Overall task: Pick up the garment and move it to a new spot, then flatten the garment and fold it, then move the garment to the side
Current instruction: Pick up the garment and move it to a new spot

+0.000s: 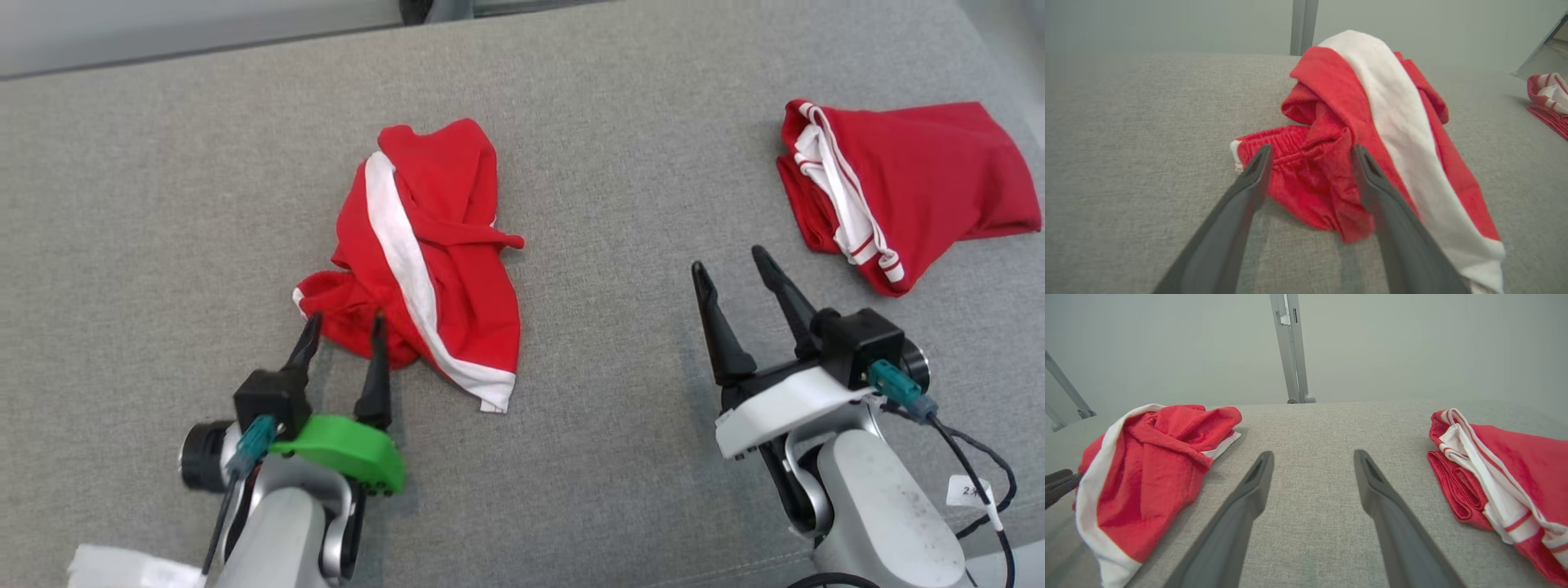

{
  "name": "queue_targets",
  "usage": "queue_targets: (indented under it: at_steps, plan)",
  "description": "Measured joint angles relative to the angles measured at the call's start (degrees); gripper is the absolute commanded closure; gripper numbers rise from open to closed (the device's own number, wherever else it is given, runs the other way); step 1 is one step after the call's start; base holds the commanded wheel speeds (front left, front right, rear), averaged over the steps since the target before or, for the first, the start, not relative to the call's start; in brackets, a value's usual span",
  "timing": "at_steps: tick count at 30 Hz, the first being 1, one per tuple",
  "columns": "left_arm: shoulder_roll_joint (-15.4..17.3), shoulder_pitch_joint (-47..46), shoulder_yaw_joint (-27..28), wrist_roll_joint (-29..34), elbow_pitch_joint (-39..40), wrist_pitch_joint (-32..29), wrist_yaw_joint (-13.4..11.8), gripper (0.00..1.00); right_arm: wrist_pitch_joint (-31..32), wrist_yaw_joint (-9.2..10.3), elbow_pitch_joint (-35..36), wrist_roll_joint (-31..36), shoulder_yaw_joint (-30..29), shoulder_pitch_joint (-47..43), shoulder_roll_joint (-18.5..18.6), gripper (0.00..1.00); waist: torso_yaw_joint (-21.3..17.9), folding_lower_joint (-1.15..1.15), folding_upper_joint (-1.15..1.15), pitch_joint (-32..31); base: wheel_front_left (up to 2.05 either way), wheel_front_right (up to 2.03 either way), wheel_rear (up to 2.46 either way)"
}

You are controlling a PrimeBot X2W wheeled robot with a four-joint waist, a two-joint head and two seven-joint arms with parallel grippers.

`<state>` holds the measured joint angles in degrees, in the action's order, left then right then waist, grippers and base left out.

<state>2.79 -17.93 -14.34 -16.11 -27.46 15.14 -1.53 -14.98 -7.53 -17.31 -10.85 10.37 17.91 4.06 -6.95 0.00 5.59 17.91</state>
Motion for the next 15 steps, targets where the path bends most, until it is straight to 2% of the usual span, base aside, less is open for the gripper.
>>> queue_targets:
  at_steps: [15]
  plan:
    - [0.0,15.7,11.2,5.1,11.9,0.0,0.7,0.0,0.0,0.0,-1.6,-0.1,1.2,-6.3,-1.1,0.0,0.9,0.0,0.0,-8.8,0.0,0.0,0.0]
